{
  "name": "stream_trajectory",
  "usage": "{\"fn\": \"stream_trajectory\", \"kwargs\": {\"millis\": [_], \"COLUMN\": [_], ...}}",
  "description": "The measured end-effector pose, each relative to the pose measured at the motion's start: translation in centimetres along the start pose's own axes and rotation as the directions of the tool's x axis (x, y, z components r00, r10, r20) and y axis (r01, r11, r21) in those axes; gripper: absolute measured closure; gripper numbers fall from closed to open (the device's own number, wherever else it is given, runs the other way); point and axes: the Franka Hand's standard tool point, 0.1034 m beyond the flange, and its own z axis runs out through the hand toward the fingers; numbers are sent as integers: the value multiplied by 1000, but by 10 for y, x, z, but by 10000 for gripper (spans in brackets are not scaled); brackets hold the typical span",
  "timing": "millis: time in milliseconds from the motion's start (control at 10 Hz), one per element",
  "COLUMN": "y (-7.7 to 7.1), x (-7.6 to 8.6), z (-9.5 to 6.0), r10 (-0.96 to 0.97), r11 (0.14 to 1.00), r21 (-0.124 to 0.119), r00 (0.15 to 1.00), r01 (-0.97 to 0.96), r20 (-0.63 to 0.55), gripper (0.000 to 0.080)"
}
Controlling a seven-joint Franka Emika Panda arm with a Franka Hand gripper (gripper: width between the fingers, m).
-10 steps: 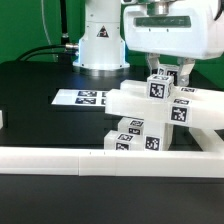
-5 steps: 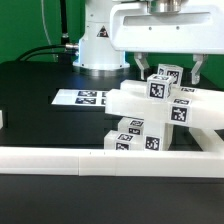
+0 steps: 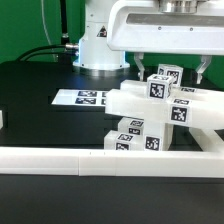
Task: Assemble chair
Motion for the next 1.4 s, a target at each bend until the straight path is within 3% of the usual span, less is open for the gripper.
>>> {"fn": "stream_trajectory", "kwargs": {"millis": [200,400,500,600,800,1400], "y": [4,3,3,3,3,3], "x": [0,0,0,0,0,0], "z": [1,2,2,2,2,2], "r10": [-141,-169,-164,-148,-141,294], "r11": [990,986,986,989,990,956], "r21": [-2,0,0,0,0,10], "r00": [990,986,986,989,990,956], "r01": [141,169,164,148,141,-294], "r20": [0,1,1,1,1,-1], "gripper": [150,400,400,534,534,534]}}
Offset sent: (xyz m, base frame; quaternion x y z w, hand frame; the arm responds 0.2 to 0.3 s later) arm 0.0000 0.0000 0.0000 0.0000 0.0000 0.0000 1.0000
